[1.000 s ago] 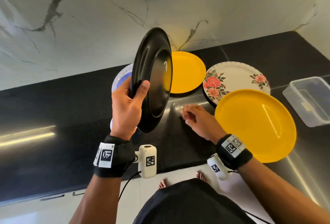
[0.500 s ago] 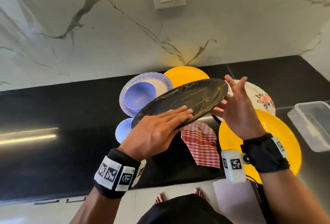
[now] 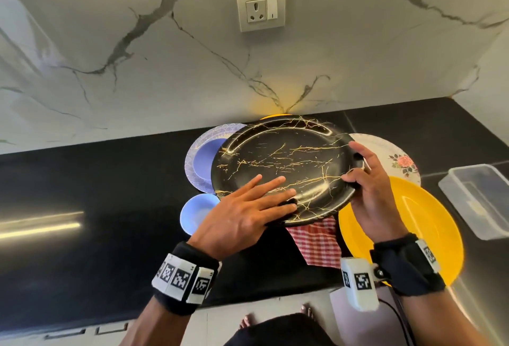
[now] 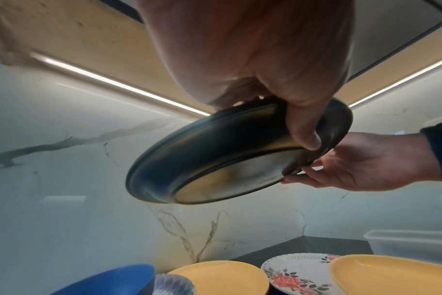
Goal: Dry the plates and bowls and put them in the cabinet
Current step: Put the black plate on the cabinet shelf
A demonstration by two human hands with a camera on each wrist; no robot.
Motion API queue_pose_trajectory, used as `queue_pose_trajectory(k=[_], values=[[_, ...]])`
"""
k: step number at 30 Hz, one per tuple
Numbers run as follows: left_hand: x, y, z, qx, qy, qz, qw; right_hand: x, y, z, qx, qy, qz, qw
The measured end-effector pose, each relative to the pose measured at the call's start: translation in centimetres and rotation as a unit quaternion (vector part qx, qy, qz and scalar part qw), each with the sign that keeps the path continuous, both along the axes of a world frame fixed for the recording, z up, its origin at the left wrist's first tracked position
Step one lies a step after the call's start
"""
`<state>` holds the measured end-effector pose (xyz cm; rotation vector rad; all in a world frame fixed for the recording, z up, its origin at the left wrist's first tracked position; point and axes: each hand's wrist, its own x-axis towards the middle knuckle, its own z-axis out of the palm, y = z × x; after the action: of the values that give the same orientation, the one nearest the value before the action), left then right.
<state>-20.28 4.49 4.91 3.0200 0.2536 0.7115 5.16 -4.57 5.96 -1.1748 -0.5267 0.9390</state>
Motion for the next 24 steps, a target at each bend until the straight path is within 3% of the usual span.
queue_pose_trajectory(k=[4, 7, 12, 20, 22, 24], values=[[-0.9, 0.5, 0.0, 0.011, -0.046, 0.057, 0.997, -0.6, -0.9, 0.0, 0.031, -0.003, -0.004, 1.000], [-1.7, 0.9, 0.7, 0.001, -0.087, 0.045, 0.995, -0.9, -2.0, 0.5, 0.075, -0.026, 0.035, 0.996], [-3.9, 2.8, 4.7, 0.027, -0.118, -0.010, 0.993, -1.3, -3.9, 2.5, 0.042, -0.230, 0.133, 0.963], [-5.2, 5.2, 11.0, 0.096, -0.107, -0.059, 0.988, -4.3, -4.7, 5.8, 0.154, -0.314, -0.106, 0.931], [-5.7, 6.2, 13.1, 0.069, -0.100, -0.041, 0.992, -4.6, -4.7, 6.4, 0.174, -0.334, -0.144, 0.915], [-6.5, 6.9, 15.4, -0.031, -0.107, -0.029, 0.993, -5.0, -4.9, 7.1, 0.195, -0.337, -0.175, 0.905]])
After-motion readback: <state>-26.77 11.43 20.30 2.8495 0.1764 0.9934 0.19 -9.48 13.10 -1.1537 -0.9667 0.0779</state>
